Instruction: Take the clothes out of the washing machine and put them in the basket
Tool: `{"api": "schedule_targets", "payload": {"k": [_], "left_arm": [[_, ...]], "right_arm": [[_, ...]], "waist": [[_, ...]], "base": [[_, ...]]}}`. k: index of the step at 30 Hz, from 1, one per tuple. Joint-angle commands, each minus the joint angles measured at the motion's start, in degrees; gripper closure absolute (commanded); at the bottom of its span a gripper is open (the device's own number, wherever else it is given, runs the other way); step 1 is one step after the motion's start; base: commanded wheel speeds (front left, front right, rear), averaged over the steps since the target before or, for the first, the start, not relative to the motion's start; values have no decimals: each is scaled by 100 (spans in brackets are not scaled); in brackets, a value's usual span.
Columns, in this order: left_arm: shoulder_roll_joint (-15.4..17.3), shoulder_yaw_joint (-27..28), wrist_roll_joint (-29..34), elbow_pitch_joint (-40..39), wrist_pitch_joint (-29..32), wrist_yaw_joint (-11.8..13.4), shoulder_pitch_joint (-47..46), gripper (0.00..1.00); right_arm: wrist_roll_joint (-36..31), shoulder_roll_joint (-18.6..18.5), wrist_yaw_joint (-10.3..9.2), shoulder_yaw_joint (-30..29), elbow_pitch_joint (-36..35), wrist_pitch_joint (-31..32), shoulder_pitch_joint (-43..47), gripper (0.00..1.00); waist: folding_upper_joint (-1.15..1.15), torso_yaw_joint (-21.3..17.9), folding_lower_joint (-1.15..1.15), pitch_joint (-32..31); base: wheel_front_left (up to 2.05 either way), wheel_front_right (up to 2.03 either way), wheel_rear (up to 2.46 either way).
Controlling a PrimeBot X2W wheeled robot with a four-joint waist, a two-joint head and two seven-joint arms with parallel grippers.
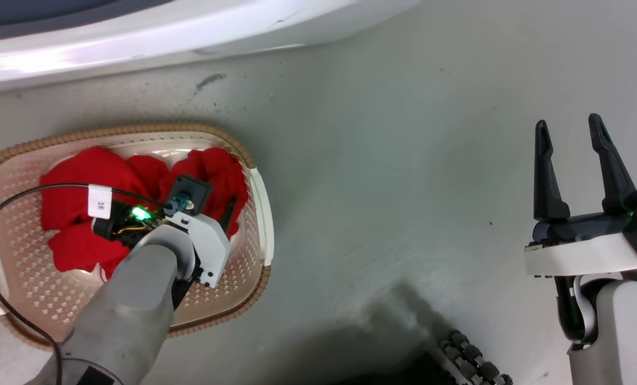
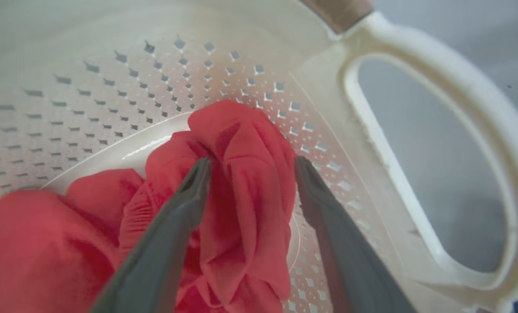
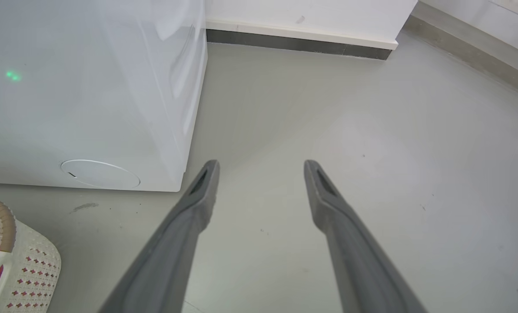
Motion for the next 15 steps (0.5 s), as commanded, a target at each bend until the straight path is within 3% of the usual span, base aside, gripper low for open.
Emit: {"api": "schedule_targets", "payload": {"k": [1, 9, 15], "left_arm": [[-13, -11, -36, -68, -14, -7, 87, 0], [-144, 72, -18, -850, -15, -7, 400, 0], [-123, 431, 115, -1530, -15, -7, 737, 0]], "right_arm": [[-31, 5, -6, -8, 15, -11, -124, 0], [-226, 4, -6, -113, 125, -11, -11, 0], [-394, 2, -6, -219, 266, -11, 151, 0]], "waist": [[0, 61, 0, -131], [0, 409, 0, -941], [0, 695, 0, -1750]], "base": [[0, 0, 0], [0, 0, 0], [0, 0, 0]]}}
